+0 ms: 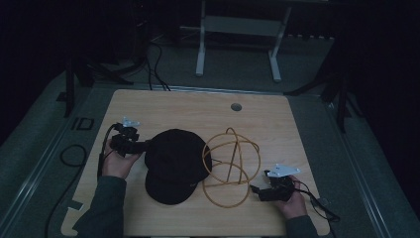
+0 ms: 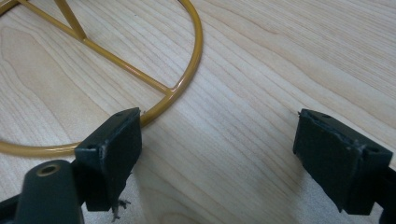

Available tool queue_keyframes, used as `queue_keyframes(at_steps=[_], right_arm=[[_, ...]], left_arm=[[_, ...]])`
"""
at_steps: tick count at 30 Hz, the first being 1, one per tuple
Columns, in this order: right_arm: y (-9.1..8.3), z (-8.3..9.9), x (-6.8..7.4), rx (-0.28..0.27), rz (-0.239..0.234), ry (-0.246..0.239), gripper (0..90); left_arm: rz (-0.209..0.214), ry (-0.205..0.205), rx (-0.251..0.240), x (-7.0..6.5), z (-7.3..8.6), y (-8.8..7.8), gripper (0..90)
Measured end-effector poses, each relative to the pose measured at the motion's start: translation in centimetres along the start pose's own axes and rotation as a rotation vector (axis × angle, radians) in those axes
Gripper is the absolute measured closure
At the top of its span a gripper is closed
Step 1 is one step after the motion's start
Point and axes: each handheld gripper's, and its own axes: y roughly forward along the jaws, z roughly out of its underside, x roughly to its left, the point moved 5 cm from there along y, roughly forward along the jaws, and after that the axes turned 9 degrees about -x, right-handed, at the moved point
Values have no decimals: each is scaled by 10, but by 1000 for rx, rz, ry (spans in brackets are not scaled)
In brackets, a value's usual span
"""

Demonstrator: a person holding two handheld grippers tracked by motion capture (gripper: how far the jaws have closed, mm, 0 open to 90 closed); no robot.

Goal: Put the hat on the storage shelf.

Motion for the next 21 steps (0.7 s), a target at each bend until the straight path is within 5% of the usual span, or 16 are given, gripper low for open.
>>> queue_keyframes(at_steps=[21], right_arm=[[0,0,0,0,0,0,151]], left_arm=[[77,38,-8,-29,-12,-11,348]])
